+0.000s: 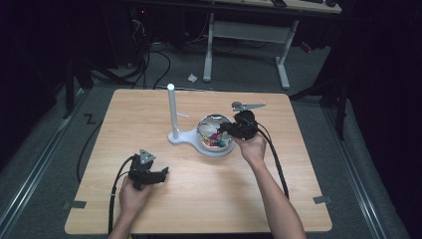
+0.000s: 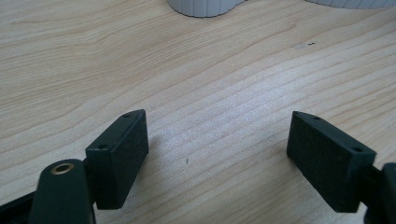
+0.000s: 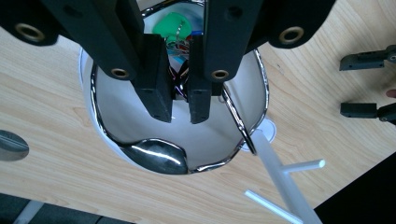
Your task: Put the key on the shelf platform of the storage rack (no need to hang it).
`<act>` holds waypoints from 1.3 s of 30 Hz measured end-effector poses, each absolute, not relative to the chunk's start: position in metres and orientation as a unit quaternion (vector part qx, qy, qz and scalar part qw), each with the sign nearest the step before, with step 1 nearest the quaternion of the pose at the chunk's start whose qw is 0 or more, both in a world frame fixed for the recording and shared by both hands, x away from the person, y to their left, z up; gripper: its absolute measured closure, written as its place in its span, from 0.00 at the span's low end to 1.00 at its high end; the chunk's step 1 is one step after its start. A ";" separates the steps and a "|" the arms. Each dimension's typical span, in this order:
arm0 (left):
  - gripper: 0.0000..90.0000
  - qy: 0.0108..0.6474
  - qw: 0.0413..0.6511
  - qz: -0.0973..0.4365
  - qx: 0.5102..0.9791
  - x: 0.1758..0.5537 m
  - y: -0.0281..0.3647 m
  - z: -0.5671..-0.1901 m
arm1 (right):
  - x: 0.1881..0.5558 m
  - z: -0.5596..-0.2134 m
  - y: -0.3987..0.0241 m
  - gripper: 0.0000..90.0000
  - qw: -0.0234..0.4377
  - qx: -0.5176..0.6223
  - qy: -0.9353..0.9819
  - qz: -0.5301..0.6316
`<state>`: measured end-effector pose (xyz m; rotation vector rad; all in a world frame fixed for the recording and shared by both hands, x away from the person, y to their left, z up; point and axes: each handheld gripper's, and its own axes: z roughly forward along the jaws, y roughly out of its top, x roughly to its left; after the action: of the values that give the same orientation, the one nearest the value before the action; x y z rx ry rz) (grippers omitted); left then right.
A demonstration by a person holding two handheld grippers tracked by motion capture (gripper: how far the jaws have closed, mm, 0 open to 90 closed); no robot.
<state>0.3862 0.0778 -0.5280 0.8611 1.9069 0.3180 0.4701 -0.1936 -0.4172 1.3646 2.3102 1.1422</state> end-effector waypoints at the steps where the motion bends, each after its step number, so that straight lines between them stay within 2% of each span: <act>1: 0.23 0.785 0.491 0.131 0.355 0.386 0.078 -0.528 | 0.471 -0.418 -0.194 0.89 0.113 0.468 0.786 0.388; 12: 0.23 0.785 0.490 0.131 0.354 0.386 0.078 -0.528 | 0.474 -0.426 -0.192 0.86 0.118 0.478 0.789 0.368; 23: 0.23 0.785 0.490 0.131 0.355 0.386 0.078 -0.528 | 0.472 -0.429 -0.200 0.66 0.135 0.494 0.777 0.365; 32: 0.23 0.785 0.491 0.131 0.355 0.386 0.078 -0.528 | 0.462 -0.420 -0.210 0.57 0.156 0.488 0.774 0.372; 39: 0.23 0.785 0.491 0.131 0.355 0.386 0.078 -0.528 | 0.454 -0.410 -0.216 0.54 0.174 0.483 0.770 0.379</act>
<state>0.3860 0.0780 -0.5281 0.8630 1.9058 0.3186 0.4538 -0.2160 -0.4104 1.3708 2.1830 1.0747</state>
